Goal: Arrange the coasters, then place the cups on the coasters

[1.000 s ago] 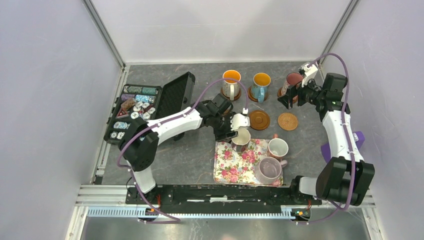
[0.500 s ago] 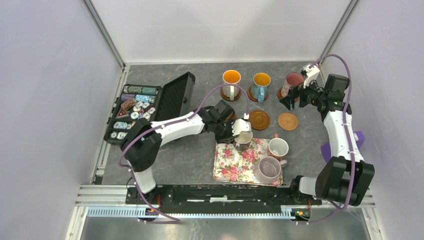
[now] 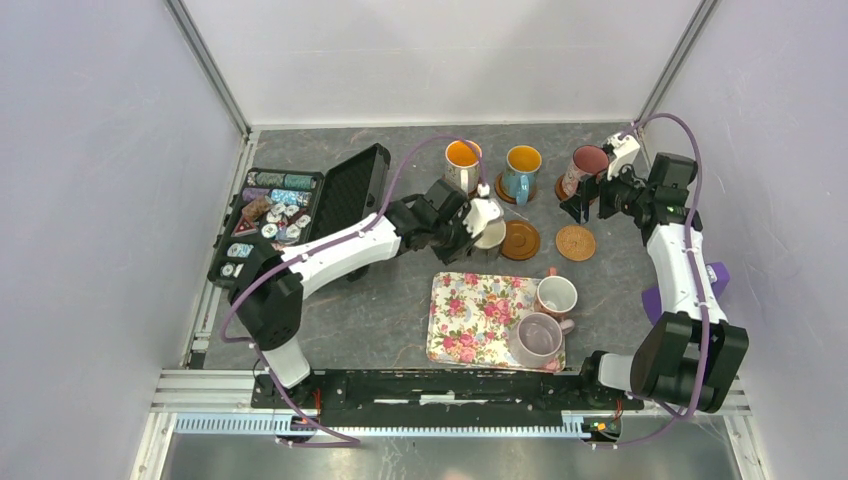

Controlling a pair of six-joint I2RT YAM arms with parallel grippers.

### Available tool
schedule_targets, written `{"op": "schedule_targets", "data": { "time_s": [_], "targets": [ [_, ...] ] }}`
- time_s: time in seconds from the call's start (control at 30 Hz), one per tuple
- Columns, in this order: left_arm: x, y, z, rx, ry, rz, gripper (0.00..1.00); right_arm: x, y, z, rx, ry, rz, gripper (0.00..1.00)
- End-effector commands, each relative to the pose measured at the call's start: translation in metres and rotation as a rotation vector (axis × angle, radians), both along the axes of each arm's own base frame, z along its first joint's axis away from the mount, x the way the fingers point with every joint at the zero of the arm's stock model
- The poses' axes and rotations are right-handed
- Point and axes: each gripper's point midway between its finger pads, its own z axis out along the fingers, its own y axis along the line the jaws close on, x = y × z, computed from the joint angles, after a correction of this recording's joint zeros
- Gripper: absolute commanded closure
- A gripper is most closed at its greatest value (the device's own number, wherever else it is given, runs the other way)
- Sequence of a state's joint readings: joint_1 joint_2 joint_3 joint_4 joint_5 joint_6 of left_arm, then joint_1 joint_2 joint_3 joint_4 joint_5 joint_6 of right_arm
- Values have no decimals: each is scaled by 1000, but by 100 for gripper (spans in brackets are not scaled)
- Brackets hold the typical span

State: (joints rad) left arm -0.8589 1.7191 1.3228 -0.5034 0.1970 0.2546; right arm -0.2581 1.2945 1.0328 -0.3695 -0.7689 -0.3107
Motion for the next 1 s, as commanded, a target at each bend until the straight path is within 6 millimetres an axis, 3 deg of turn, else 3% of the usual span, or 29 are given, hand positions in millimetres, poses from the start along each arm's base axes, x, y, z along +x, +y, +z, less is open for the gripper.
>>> {"op": "schedule_targets", "data": {
  "time_s": [0.0,0.13,0.47,0.7,0.97],
  "targets": [
    [46,-32,95,-235,-125,221,98,0,-9,7,-16,-31,-64,2],
    [59,-49,103,-262,-108,293,98,-2,-21,-3,-33,7,-146,2],
    [83,-94,89,-222,-74,478,98,-14,-50,-13,-80,44,-241,2],
    [78,-109,66,-178,-61,522,98,-33,-53,-25,-147,77,-147,2],
    [69,-123,49,-181,-7,560,97,-34,-57,-28,-146,96,-147,2]
  ]
}}
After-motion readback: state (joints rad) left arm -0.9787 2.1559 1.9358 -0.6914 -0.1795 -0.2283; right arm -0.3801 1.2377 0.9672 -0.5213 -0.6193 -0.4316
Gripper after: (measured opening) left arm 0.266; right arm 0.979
